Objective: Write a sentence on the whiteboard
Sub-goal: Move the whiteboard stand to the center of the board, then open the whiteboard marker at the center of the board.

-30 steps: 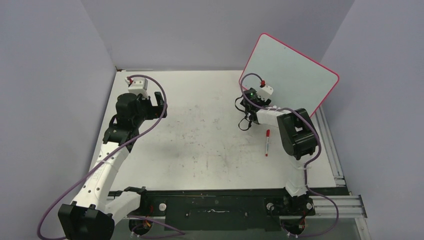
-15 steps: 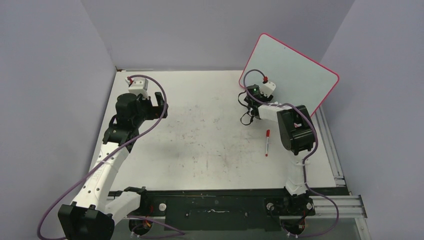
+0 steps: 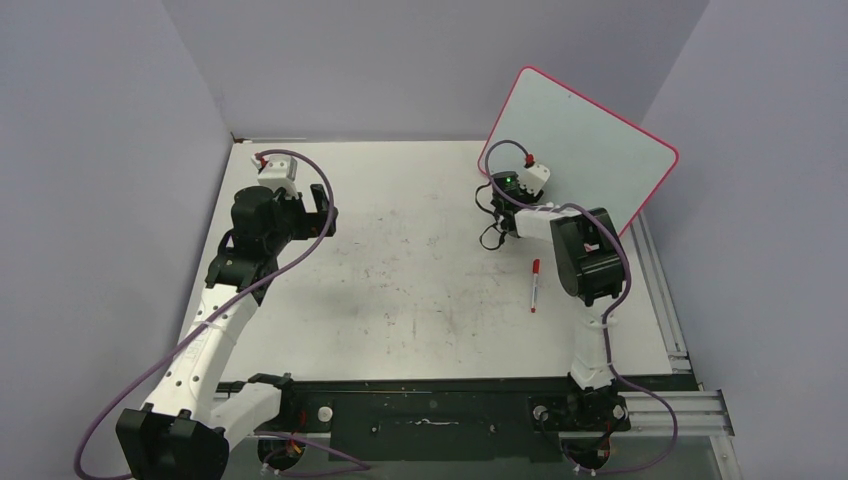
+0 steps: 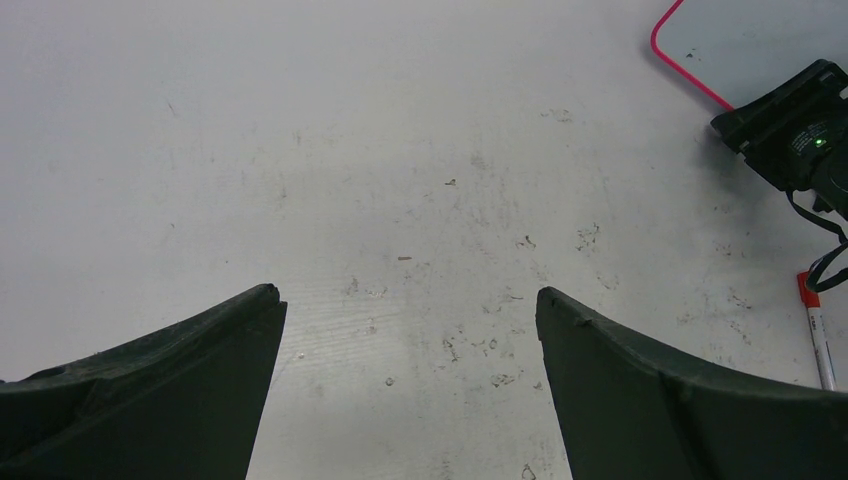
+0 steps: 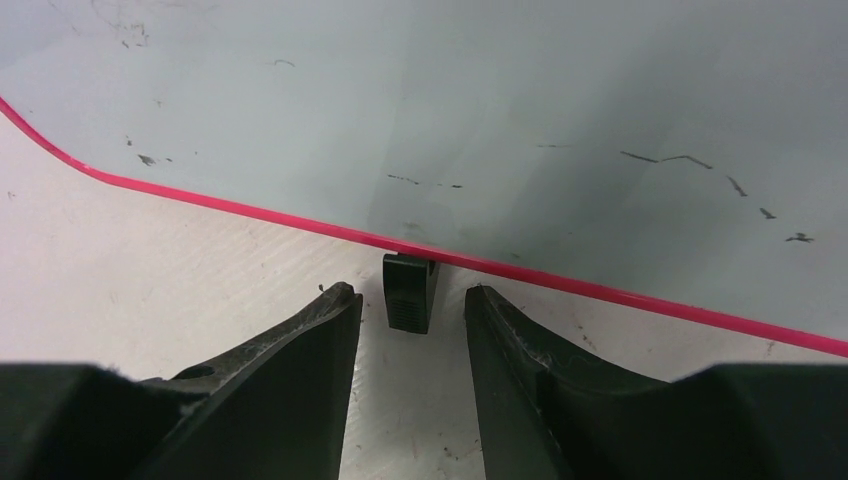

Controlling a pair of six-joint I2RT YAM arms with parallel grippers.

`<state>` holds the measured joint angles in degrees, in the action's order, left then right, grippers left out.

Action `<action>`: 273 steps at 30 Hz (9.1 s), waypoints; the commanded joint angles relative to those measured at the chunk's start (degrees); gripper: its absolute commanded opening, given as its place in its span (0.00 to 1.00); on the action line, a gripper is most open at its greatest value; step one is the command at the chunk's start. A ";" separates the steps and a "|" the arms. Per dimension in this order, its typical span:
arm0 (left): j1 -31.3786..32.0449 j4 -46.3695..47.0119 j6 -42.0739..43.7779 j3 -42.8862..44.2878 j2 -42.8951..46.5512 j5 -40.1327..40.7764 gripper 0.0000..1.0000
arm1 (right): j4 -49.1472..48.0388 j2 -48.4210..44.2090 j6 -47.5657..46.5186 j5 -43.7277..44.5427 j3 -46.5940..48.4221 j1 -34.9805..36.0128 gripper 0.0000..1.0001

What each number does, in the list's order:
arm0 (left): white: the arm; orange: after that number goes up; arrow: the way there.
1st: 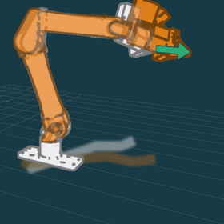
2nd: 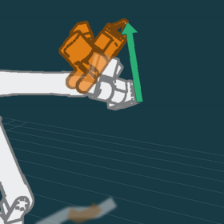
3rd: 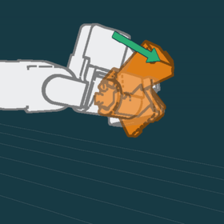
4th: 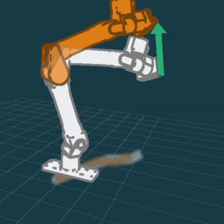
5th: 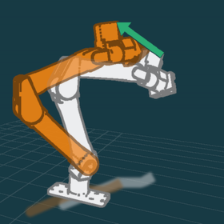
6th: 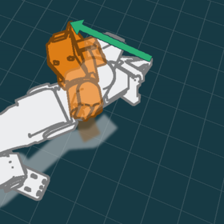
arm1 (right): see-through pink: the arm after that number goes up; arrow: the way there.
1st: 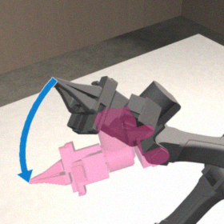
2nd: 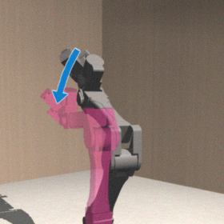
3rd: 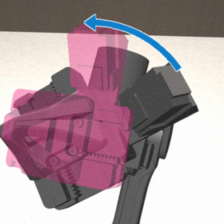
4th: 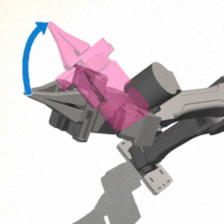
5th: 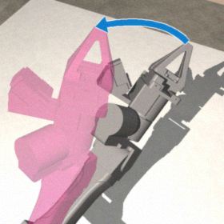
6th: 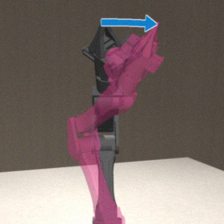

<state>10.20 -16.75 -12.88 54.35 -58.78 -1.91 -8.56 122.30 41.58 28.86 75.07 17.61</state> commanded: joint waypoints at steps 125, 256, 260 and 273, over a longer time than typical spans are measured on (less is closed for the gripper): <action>3.79 5.76 1.45 -11.48 11.38 -16.86 0.96 | -4.44 -57.08 -20.46 -17.00 -47.20 26.36 0.76; 76.79 1.08 32.31 -19.47 8.51 17.47 0.57 | 63.29 -42.88 -22.53 -77.89 -8.72 37.85 0.05; 77.90 0.76 32.37 -19.34 7.60 19.00 0.51 | 64.14 -42.77 -23.26 -78.17 -8.29 38.02 0.05; 78.94 0.96 31.72 -19.40 7.72 20.20 0.29 | 65.16 -42.76 -23.96 -77.53 -8.35 38.28 0.05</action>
<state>88.44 -17.37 19.09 34.06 -51.51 17.85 56.71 79.53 18.59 -48.03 64.64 55.24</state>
